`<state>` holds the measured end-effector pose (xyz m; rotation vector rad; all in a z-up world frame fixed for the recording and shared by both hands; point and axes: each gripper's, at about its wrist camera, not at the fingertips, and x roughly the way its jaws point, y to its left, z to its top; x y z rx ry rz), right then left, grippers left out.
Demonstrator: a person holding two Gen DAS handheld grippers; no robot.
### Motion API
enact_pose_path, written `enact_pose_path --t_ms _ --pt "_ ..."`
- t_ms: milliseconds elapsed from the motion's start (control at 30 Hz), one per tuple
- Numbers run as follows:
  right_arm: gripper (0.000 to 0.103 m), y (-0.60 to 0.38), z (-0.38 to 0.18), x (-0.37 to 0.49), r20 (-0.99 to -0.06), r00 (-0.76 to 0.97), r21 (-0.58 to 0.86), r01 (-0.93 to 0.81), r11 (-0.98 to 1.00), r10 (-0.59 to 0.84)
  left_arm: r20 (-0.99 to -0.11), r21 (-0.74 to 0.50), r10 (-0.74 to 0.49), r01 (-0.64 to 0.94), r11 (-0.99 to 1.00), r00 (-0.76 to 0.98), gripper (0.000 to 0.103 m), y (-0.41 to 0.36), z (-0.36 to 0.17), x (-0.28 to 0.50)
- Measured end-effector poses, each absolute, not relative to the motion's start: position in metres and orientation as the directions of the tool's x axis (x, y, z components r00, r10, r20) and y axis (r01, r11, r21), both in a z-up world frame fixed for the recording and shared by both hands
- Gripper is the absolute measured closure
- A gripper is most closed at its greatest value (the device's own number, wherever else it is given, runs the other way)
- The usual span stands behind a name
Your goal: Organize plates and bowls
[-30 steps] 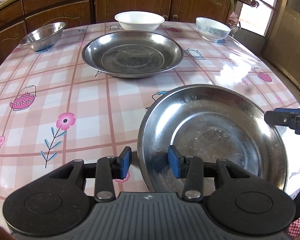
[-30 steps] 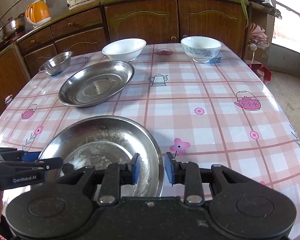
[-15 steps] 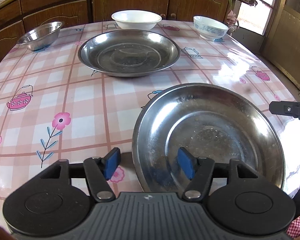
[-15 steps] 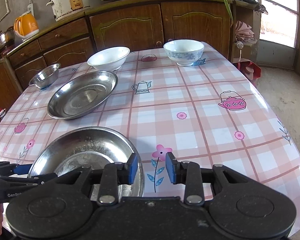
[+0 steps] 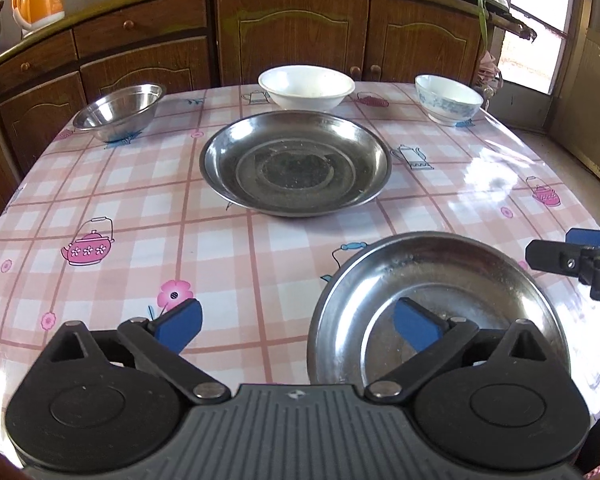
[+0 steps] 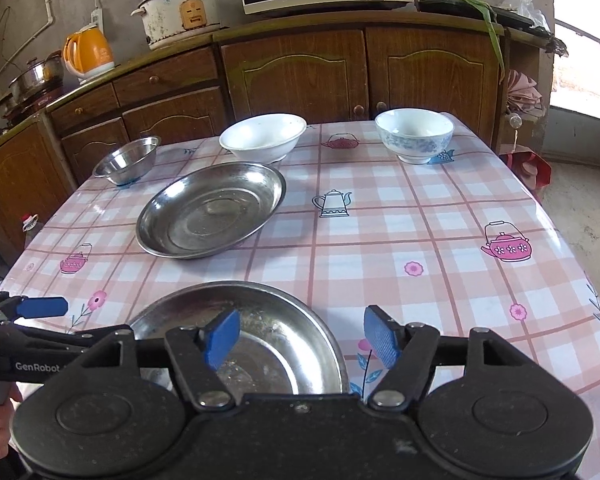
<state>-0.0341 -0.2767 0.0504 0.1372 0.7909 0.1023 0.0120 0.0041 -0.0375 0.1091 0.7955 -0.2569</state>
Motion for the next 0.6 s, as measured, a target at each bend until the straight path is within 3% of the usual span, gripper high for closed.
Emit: enact_pose_path --t_ms 367,600 --pt "0.019 -0.254 0.072 -0.021 -0.609 0.784 0.149 -0.038 0.988 0.122 -0.665 0.110 -0.088 0.214 0.971 0.742 0.000 0.005 -0.014 0.020" --pt "0.019 -0.247 0.080 -0.010 -0.594 0.790 0.155 -0.072 0.985 0.151 -0.669 0.059 -0.111 0.201 0.978 0.735 0.000 0.012 -0.004 0.029"
